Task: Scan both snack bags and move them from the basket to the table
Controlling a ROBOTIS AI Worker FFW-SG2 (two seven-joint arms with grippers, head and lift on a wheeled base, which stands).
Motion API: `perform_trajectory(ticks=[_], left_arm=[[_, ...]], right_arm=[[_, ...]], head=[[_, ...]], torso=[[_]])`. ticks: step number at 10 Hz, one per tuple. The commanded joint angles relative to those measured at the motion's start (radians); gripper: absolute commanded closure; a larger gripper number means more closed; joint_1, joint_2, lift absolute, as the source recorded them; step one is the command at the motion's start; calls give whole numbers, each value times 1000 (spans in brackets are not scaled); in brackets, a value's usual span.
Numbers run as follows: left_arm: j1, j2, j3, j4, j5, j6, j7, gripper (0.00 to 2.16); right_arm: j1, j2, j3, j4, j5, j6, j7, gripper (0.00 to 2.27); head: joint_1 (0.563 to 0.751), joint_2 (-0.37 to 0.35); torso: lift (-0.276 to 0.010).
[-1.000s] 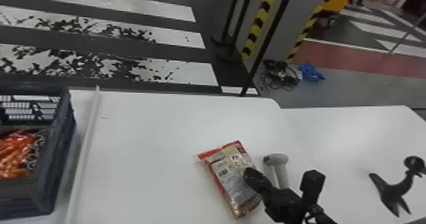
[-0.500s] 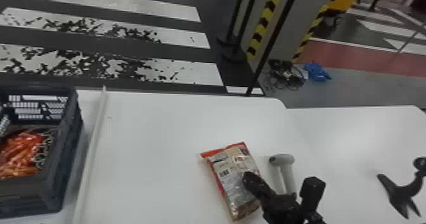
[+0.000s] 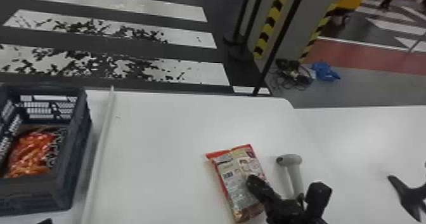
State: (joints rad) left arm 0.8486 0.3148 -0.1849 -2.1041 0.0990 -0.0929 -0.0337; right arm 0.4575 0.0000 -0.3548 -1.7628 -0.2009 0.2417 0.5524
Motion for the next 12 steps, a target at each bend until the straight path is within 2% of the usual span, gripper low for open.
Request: perform_trajectory(ticks=[1, 4, 6, 9, 11, 12], left_arm=[[1, 6, 7, 1, 7, -3, 0, 80], [0, 13, 10, 4, 16, -3, -5, 80], [-2, 15, 10, 4, 19, -6, -11, 80], [12, 17, 15, 1, 21, -27, -12, 80], [23, 17, 25, -2, 22, -40, -14, 80], [23, 15, 24, -4, 22, -40, -17, 80]], right_arm=[[9, 1, 7, -3, -6, 0, -6, 2256], [55, 1, 19, -40, -55, 0, -43, 2256], [72, 1, 60, -87, -66, 22, -83, 2256], [76, 1, 125, -116, -58, 34, -114, 2256], [93, 1, 102, -133, -75, 18, -114, 2256], [112, 1, 74, -187, -94, 37, -112, 2256]], head=[[695, -279], [695, -271], [695, -269], [695, -209], [695, -185], [695, -184]], torso=[[-98], [-98], [-98], [-98], [-98], [-98]])
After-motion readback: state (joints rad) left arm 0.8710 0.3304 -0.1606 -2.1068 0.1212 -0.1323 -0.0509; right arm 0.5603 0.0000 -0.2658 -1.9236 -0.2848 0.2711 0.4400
